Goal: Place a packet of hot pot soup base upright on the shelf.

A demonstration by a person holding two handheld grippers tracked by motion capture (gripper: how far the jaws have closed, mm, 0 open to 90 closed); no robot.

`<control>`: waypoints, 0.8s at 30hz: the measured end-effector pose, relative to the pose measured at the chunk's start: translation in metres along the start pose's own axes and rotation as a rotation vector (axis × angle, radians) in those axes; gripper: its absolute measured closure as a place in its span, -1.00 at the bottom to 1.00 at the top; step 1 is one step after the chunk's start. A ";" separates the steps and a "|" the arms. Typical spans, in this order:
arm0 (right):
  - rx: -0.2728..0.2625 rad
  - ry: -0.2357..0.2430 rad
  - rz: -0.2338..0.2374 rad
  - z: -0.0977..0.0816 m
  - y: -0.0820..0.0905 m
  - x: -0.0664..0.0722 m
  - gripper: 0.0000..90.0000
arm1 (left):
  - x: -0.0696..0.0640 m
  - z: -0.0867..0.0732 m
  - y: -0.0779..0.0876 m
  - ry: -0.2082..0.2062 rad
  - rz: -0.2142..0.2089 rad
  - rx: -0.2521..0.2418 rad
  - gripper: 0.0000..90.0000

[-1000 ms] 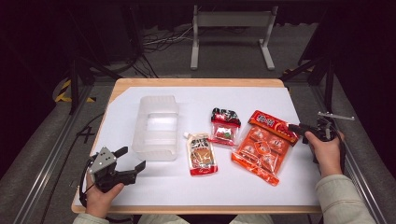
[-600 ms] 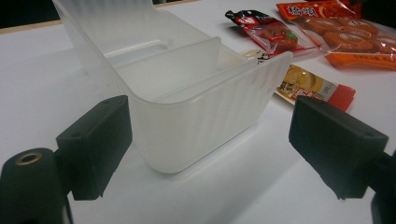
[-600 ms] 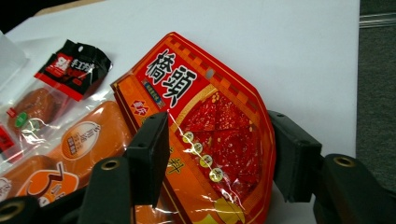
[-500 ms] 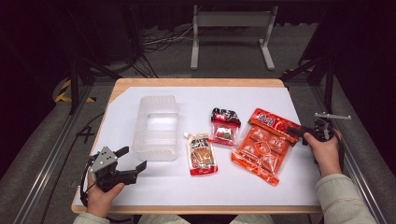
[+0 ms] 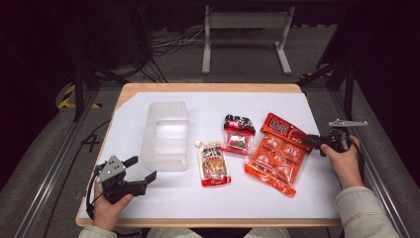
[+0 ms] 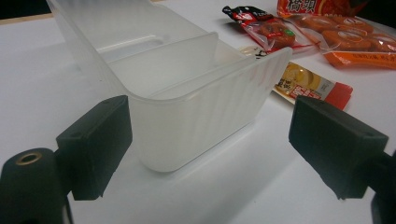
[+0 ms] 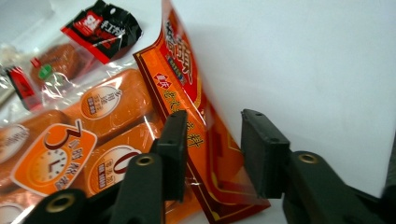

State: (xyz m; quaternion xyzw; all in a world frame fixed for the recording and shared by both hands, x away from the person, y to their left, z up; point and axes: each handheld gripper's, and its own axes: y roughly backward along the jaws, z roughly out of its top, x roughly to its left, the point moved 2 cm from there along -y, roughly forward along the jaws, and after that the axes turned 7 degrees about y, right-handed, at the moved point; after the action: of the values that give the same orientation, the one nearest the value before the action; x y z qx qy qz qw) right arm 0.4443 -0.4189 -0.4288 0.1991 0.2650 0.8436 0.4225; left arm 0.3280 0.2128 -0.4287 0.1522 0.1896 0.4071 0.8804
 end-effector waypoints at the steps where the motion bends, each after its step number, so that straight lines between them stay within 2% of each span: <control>1: -0.001 0.037 -0.019 0.001 -0.002 0.002 0.24 | 0.000 0.000 0.000 -0.003 0.004 -0.002 -0.69; 3: 0.000 0.088 -0.038 0.002 -0.006 0.003 0.17 | 0.000 0.000 0.000 0.000 0.005 0.000 -0.69; 6: 0.007 0.111 -0.054 0.002 -0.015 0.003 0.09 | 0.001 0.000 0.000 0.001 0.000 0.001 -0.68; 9: 0.010 0.092 -0.063 0.002 -0.020 -0.001 0.06 | 0.002 0.000 0.000 0.012 0.001 -0.002 -0.68; 11: -0.001 0.052 -0.057 0.000 -0.025 -0.006 0.07 | 0.004 0.000 0.002 0.033 -0.017 -0.012 -0.68; 12: -0.002 0.038 -0.062 -0.002 -0.028 -0.009 0.10 | 0.005 0.000 0.002 0.037 -0.017 -0.017 -0.67; 13: 0.014 0.046 -0.082 -0.003 -0.031 -0.011 0.17 | 0.007 -0.001 0.004 0.058 -0.016 -0.025 -0.65; 15: 0.016 0.042 -0.079 -0.003 -0.032 -0.011 0.21 | 0.008 -0.002 0.005 0.071 -0.019 -0.032 -0.64; 18: 0.007 0.031 -0.088 -0.003 -0.029 -0.014 0.59 | 0.012 -0.004 0.007 0.085 -0.013 -0.045 -0.64; 20: 0.003 0.023 -0.092 -0.002 -0.026 -0.015 0.76 | 0.012 -0.004 0.008 0.089 -0.010 -0.044 -0.63; 21: 0.006 0.021 -0.079 -0.001 -0.025 -0.014 0.83 | 0.012 -0.005 0.008 0.087 -0.011 -0.040 -0.61; 24: 0.024 0.065 -0.076 0.002 -0.023 -0.010 0.96 | 0.010 -0.005 0.008 0.074 -0.007 -0.037 -0.58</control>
State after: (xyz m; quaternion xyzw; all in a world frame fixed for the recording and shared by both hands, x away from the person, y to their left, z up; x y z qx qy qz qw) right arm 0.4652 -0.4152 -0.4428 0.1665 0.2959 0.8297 0.4431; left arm 0.3264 0.2260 -0.4320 0.1201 0.2152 0.4129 0.8768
